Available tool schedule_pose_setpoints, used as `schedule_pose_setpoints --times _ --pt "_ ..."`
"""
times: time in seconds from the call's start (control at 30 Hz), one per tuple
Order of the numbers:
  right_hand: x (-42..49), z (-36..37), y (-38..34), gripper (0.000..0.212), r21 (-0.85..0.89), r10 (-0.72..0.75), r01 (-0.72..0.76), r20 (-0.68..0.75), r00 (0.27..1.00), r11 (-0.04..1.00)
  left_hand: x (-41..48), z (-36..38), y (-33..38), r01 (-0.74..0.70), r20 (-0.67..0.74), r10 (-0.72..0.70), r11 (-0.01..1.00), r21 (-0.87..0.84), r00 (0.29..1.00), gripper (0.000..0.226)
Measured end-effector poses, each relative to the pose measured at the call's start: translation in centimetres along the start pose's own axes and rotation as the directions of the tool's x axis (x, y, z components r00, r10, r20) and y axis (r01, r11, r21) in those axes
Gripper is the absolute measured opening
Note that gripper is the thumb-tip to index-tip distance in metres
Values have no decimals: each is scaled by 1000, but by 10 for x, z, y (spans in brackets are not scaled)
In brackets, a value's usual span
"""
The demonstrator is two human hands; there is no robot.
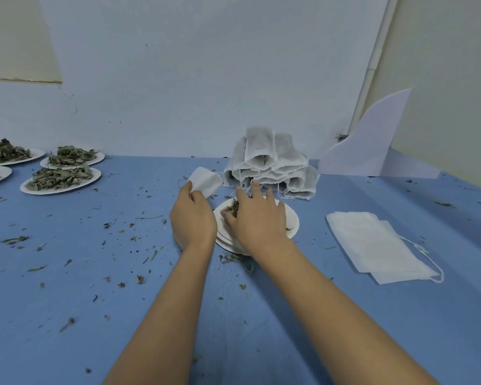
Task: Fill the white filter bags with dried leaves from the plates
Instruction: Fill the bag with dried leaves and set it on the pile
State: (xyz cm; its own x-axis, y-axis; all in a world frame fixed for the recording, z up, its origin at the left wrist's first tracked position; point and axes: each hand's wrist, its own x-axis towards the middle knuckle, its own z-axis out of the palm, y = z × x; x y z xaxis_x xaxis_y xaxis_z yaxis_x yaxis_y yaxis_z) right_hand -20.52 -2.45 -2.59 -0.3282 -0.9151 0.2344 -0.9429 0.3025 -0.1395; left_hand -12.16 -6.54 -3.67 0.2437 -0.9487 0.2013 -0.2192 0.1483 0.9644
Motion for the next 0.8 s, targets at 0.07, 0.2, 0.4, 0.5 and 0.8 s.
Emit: schedule_pose_setpoints --times 0.07,0.2,0.4,0.5,0.8 --pt "-3 1 3 40 31 13 -14 36 999 999 0 1 0 -17 16 17 1000 22 1000 42" --pt "-7 -4 8 21 32 -31 32 -23 999 999 1 2 -3 -45 51 40 995 85 998 43" --pt "-4 -3 21 31 116 -14 25 -98 995 993 -3 3 -4 -131 34 129 990 58 991 38" --pt "-3 -6 30 32 305 41 31 -227 973 952 -4 3 -3 -178 12 177 982 67 984 32" --pt "2 -28 45 19 954 284 86 -170 944 286 -8 5 -4 -186 -27 208 921 341 978 30"
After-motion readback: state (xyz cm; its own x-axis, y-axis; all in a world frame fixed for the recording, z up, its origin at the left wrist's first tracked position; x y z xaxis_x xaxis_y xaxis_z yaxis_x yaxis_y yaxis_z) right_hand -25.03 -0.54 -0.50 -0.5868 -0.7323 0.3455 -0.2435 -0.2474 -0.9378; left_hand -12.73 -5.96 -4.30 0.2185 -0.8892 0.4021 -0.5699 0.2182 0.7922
